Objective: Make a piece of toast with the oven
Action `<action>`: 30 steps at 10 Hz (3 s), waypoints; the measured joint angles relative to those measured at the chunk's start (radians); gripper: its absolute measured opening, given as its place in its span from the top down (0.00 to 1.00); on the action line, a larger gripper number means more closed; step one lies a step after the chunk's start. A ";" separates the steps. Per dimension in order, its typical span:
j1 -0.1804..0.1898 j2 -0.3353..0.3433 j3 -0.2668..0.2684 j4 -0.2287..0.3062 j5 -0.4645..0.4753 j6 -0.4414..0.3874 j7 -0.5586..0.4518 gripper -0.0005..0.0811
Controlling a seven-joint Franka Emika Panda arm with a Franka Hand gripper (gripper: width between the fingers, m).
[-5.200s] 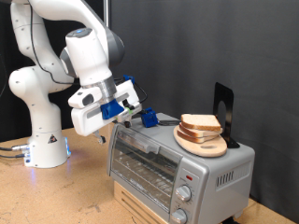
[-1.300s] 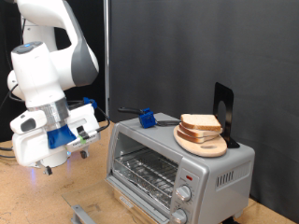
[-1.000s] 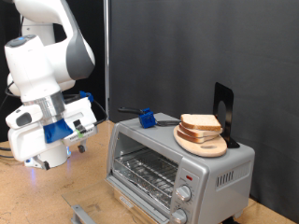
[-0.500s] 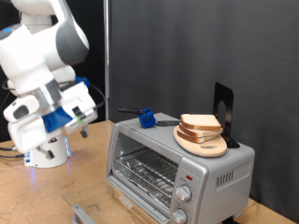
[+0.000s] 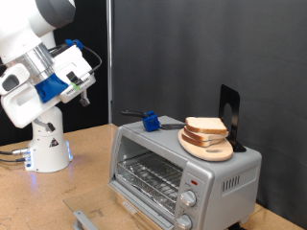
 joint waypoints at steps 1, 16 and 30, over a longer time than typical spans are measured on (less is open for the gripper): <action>0.003 0.000 0.001 0.001 -0.002 -0.027 -0.041 0.16; 0.156 -0.297 0.220 -0.109 -0.002 0.002 -0.569 0.16; 0.162 -0.475 0.499 -0.350 -0.019 0.277 -0.463 0.16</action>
